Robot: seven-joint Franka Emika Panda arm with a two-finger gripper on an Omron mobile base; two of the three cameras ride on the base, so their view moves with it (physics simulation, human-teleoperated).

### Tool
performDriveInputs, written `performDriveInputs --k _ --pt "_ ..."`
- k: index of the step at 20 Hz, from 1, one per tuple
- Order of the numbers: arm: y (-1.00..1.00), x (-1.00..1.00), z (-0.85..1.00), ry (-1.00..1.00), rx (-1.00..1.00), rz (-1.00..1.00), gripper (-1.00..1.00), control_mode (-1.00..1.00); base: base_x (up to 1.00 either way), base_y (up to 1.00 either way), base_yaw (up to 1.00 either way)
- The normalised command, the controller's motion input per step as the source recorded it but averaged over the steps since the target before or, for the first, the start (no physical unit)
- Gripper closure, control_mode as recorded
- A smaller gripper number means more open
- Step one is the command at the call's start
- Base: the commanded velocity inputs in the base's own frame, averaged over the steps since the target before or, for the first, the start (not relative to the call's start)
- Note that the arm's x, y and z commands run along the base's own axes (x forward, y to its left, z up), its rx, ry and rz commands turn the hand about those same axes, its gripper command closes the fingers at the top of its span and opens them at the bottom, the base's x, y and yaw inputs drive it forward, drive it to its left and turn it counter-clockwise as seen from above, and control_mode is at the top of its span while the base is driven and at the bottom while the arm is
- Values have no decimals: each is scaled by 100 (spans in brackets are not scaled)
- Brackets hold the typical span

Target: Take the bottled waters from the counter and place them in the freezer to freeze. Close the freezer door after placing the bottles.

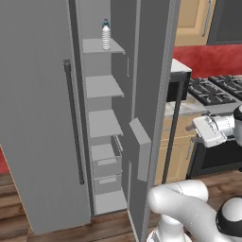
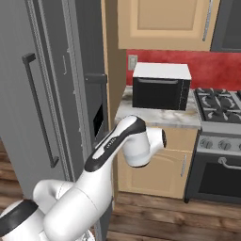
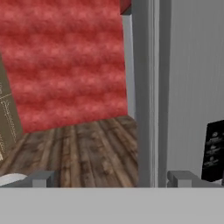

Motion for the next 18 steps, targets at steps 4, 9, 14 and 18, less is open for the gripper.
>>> performDriveInputs --k 4,9,14,18 --pt "8 12 0 -4 0 5 -100 -100 0 0 0" --pt "0 15 0 -3 0 4 -100 -100 0 0 0" --pt "0 14 0 -4 0 2 -100 -100 0 0 0" --pt "1 10 0 0 0 1 -100 -100 0 0 0"
